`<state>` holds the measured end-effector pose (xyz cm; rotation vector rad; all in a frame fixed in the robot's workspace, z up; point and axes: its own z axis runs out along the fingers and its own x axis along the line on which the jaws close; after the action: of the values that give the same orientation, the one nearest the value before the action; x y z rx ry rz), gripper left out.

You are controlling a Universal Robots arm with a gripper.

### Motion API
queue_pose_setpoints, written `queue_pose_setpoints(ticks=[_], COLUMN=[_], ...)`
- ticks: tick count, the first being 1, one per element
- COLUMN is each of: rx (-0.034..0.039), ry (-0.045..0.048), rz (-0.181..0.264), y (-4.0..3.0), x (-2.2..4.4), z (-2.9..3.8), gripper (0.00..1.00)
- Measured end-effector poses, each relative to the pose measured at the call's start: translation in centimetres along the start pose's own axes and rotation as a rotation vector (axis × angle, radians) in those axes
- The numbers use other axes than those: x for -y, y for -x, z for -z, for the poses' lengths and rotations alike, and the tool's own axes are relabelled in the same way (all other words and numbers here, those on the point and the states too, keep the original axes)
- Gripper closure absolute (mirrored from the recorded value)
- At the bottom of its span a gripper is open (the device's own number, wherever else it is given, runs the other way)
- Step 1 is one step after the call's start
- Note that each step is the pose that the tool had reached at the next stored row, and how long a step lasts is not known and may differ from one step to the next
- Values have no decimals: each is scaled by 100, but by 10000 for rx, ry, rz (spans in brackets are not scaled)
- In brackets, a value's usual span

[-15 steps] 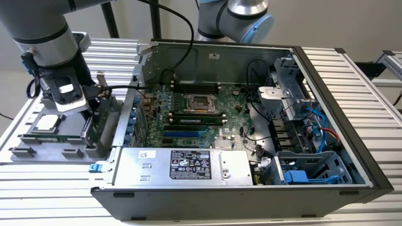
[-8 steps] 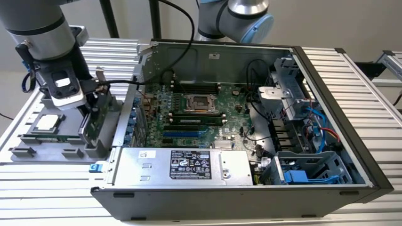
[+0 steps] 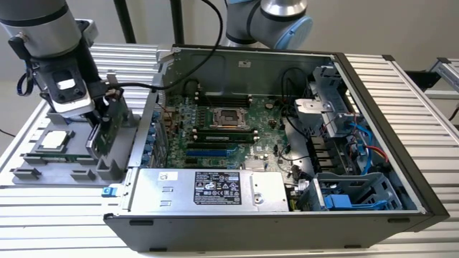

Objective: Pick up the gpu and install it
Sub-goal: 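Pick up the gpu and move the gpu toward the slot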

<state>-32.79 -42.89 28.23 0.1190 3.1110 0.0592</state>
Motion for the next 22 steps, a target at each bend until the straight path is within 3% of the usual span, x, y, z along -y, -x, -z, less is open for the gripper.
queue_pose_setpoints(ticks=[22], rx=[-1], ry=[0], rz=[16], y=[14], x=[-20], z=[516], gripper=[100])
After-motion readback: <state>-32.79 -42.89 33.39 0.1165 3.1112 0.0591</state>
